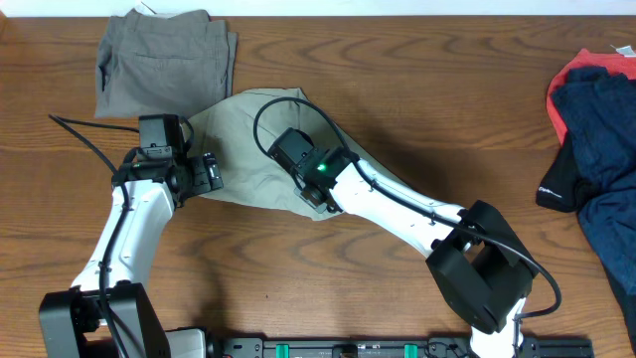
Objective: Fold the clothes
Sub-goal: 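Drag the trousers rightward with the right gripper to spread them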
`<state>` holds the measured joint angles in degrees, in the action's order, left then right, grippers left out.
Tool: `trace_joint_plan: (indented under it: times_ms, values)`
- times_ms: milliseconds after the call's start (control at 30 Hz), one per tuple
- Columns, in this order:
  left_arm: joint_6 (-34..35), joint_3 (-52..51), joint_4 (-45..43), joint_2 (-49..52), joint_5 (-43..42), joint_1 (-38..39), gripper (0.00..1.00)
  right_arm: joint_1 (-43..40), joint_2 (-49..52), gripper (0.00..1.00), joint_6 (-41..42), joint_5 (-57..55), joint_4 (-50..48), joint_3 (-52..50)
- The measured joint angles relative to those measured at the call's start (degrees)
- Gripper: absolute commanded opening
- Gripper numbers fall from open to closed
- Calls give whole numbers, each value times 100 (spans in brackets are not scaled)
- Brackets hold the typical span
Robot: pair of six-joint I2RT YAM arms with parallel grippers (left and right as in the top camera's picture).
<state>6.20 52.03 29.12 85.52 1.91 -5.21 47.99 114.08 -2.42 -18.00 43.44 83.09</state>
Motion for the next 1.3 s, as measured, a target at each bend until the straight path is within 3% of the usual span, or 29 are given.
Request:
trace_joint_plan:
  times_ms: [567, 1033, 1100, 1167, 1233, 1300]
  values:
    - [0, 0, -57, 0, 0, 0, 98, -1851, 0, 1, 197, -1469, -496, 15]
    - [0, 0, -72, 0, -2, 0, 98, -3628, 0, 2, 68, -1775, -1008, 17]
    - [0, 0, -74, 0, -2, 0, 98, -3786, 0, 23, 31, -1821, -1078, 17]
    - [0, 0, -83, 0, -2, 0, 98, -3941, 0, 32, -76, -1893, -1093, 17]
    - [0, 0, -94, 0, -2, 0, 98, -4048, 0, 49, -122, -1934, -1080, 17]
    - [0, 0, -101, 0, -2, 0, 98, -4098, 0, 52, -127, -1974, -1047, 20]
